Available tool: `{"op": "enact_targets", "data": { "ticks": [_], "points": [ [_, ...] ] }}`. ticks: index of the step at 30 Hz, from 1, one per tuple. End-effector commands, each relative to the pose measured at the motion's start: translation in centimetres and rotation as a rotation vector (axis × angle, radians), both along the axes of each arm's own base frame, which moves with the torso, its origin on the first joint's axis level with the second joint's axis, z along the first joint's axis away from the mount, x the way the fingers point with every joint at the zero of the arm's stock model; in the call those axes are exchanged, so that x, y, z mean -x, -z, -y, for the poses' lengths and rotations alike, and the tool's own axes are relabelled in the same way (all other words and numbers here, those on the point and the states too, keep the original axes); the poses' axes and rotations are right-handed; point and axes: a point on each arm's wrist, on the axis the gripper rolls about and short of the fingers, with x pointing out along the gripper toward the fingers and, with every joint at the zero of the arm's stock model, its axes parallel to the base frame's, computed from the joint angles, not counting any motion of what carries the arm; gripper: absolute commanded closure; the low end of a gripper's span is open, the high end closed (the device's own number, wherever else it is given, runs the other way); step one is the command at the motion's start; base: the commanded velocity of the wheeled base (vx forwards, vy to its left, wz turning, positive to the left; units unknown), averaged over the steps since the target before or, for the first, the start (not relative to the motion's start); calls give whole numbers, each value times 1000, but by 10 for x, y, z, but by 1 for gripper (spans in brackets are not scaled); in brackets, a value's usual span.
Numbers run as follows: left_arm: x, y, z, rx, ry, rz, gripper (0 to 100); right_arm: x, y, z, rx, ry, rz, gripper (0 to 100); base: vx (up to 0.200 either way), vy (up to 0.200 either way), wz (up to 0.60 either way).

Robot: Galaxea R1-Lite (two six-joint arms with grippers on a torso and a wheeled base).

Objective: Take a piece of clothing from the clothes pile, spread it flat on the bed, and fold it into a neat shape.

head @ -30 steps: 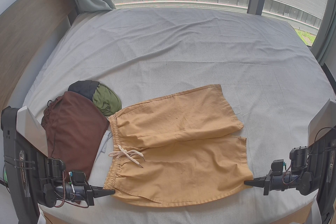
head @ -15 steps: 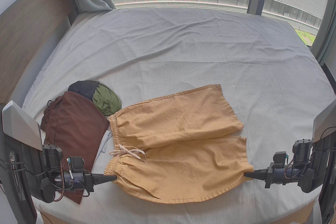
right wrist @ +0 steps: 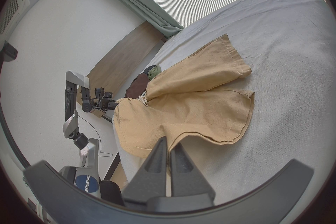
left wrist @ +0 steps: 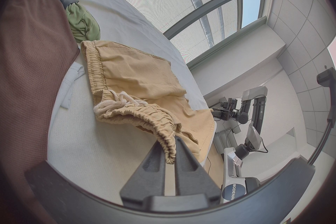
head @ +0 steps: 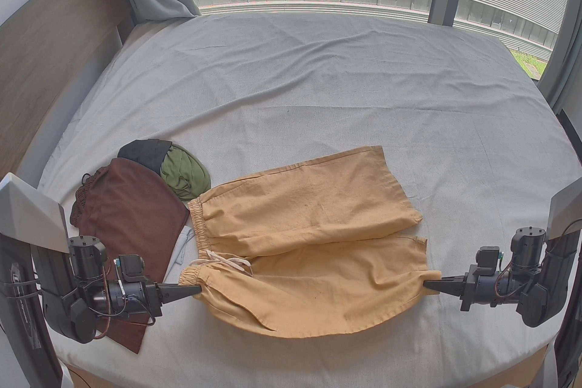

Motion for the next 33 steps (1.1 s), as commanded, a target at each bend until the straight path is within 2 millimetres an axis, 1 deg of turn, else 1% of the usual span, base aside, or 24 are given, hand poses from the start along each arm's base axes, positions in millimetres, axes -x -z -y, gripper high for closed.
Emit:
{"op": "enact_targets", "data": {
  "ticks": [1,4,8,13,16,24,33],
  "points": [
    [-6,-2,-1,0,-8,25,100,-1,-11,-1,-16,6,26,100,0,0,0],
    [-7,-3,-2,6,-17,19,100,-2,-18,-1,-28,9,45,100,0,0,0],
    [-10,-5,-3,16,-27,19,100,-2,-22,-1,-33,12,53,100,0,0,0],
    [-10,-16,-2,31,-34,30,100,-3,-27,-1,-41,5,76,100,0,0,0],
    [-11,-22,-2,50,-56,17,100,-2,-33,-1,-54,-12,97,100,0,0,0],
    [-20,-23,-4,45,-101,33,100,0,-45,-1,-70,-5,122,100,0,0,0],
    [-26,-27,-5,45,-113,58,100,3,-57,-1,-74,-5,165,100,0,0,0]
  ]
}}
